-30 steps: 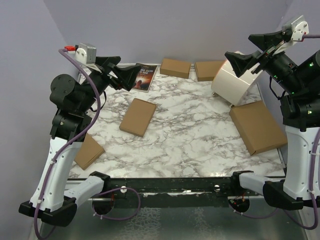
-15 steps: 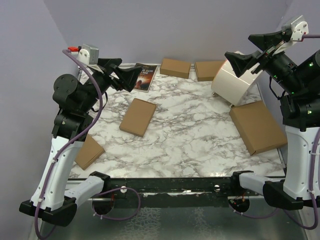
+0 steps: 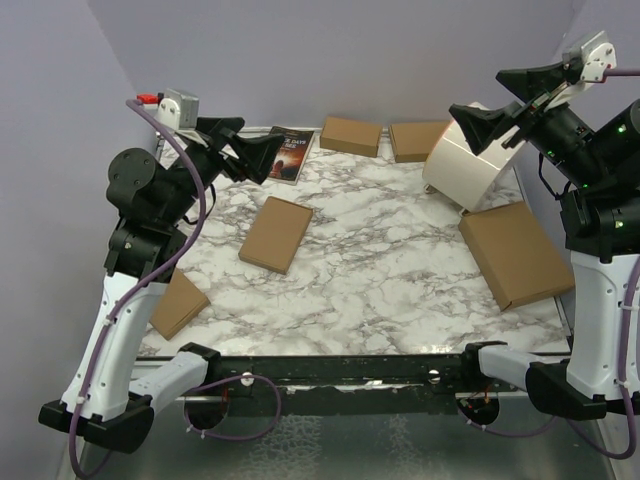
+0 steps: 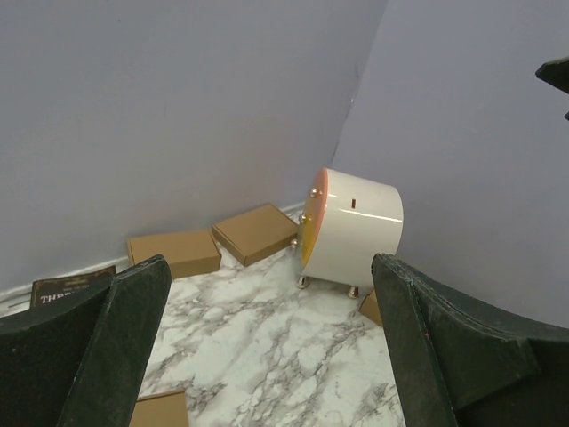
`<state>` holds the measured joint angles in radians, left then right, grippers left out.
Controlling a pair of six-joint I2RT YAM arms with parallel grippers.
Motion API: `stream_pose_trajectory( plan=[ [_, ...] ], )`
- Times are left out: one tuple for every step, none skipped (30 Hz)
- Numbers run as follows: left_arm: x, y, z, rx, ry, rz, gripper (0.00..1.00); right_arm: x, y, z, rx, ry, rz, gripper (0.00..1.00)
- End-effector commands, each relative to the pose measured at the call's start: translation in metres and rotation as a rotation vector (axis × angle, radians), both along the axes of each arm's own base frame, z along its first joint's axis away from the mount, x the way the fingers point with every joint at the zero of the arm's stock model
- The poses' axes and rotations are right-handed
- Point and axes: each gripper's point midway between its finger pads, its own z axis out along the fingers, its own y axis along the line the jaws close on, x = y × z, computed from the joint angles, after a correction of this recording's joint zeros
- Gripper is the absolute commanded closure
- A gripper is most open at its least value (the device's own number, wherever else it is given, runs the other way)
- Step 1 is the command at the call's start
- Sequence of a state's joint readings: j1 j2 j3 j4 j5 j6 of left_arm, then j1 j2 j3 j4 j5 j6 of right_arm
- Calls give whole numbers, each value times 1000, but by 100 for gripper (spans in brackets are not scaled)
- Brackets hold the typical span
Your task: Fold the paper box
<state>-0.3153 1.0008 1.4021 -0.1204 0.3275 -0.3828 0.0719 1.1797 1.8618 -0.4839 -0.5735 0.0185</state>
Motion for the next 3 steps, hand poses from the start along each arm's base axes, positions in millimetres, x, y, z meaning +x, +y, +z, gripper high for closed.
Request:
stream_pose_trajectory(
  plan=[
    [-4,-1,5,5,-33,-17,1,-2,-5,2,2,1,-28,0],
    [-5,-1,5,5,-32,-18,1,0,-6,1,2,0,-36,0],
    [-5,-1,4,6,-33,-18,1,1,-8,1,3,-2,-46,0]
  ],
)
